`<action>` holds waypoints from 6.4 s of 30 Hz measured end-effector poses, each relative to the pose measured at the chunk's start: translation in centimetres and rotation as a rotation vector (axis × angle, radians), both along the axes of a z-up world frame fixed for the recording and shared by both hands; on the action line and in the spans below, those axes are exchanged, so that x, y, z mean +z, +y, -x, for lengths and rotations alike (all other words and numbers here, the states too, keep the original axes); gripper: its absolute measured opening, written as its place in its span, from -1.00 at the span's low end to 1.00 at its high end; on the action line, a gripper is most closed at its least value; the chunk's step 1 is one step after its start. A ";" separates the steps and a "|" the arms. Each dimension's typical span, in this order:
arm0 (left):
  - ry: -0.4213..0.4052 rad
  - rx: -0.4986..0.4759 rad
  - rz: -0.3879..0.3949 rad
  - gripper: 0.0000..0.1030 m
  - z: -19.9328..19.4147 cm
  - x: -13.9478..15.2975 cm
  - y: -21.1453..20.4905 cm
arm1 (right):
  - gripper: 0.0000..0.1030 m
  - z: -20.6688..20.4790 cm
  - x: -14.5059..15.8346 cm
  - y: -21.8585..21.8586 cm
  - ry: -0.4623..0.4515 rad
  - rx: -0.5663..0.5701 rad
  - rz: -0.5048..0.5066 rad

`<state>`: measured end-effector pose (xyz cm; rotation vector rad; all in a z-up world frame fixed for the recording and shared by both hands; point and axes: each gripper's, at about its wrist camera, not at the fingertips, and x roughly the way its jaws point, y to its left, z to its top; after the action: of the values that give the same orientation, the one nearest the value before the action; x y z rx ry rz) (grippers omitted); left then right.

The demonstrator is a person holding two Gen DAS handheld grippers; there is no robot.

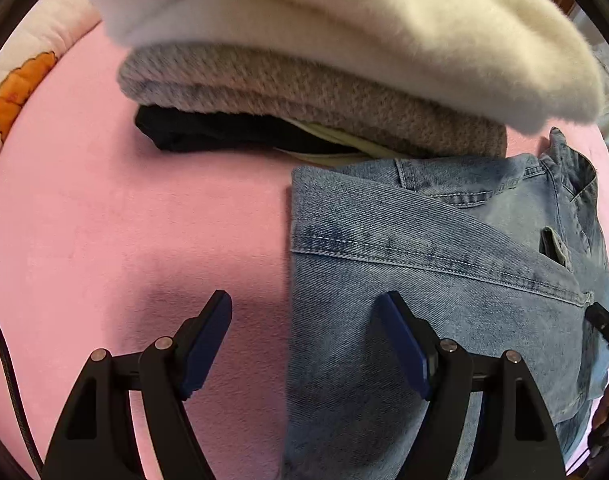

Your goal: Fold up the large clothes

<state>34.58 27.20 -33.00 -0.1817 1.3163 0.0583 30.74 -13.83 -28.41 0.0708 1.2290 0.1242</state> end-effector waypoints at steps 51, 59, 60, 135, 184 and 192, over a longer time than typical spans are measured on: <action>-0.050 -0.067 -0.049 0.27 11.8 1.1 -10.4 | -1.00 10.6 1.1 5.3 -0.120 0.013 0.079; -0.016 -0.061 -0.037 0.28 12.7 4.1 -10.4 | -0.95 11.9 3.0 1.7 -0.037 -0.077 0.035; -0.015 -0.063 -0.036 0.31 12.9 4.9 -10.5 | -0.95 12.0 3.7 1.6 -0.038 -0.080 0.032; -0.006 0.006 -0.019 0.63 39.1 5.6 -1.7 | -0.09 43.3 7.3 -12.1 -0.053 -0.370 -0.071; 0.083 0.047 0.175 -0.78 30.7 12.4 -6.5 | -0.75 36.0 13.7 -12.0 0.040 -0.304 -0.115; -0.083 0.263 0.335 -0.78 20.4 19.1 -3.5 | -0.76 24.2 19.8 -14.9 -0.071 -0.369 -0.252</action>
<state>14.22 23.74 -13.91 -0.6356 1.2066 0.0525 6.51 -28.69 -8.66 0.5055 1.1055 -0.0404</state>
